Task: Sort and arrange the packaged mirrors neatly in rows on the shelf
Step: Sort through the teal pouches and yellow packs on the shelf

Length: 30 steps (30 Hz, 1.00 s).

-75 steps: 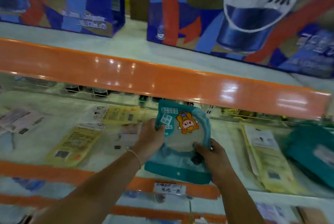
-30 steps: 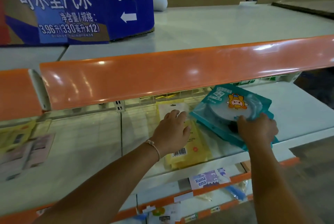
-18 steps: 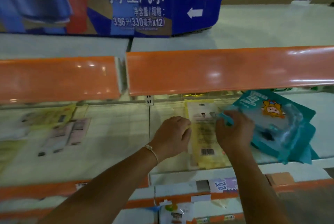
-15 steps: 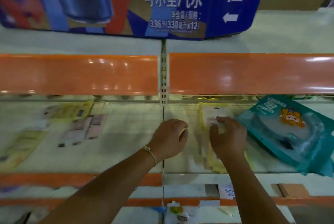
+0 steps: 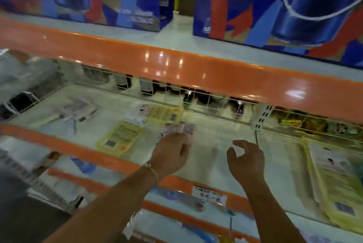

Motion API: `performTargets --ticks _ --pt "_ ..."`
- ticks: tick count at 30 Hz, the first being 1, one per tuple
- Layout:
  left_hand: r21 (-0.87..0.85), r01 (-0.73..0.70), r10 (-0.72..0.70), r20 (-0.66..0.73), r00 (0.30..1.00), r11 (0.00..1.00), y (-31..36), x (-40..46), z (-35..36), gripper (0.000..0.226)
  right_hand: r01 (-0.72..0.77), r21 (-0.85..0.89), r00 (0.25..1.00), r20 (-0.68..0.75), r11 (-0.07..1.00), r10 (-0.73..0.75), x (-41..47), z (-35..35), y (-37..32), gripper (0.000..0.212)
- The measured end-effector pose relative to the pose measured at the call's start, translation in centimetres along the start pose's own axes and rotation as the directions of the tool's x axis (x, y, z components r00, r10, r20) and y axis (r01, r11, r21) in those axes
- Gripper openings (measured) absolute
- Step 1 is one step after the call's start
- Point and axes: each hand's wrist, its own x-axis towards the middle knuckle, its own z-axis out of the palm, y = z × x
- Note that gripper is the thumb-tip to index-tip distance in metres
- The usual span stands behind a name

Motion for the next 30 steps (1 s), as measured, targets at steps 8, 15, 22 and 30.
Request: performTargets --ticks 8,15,22,30 --pt "0.056 0.164 -0.163 -0.023 0.986 0.985 -9.7 -3.8 -5.3 0.032 -0.078 0.076 0.984 0.169 0.994 0.064 -3.3 7.6 -6.8 0.029" --pt "0.119 0.290 -0.288 -0.039 0.957 0.949 -13.5 -4.0 -6.3 0.037 -0.111 0.095 0.960 0.267 0.989 0.082 -4.0 10.7 -10.0 0.030" --pt "0.140 0.260 -0.261 -0.015 0.965 0.955 -12.6 -2.5 -5.5 0.040 -0.187 0.131 0.934 0.331 0.974 0.134 -0.1 11.6 -11.8 0.022" --pt "0.139 0.276 -0.280 0.008 0.960 0.951 -10.6 -0.1 -3.9 0.032 -0.172 -0.001 0.899 0.408 0.985 0.157 5.3 11.7 -13.3 0.023"
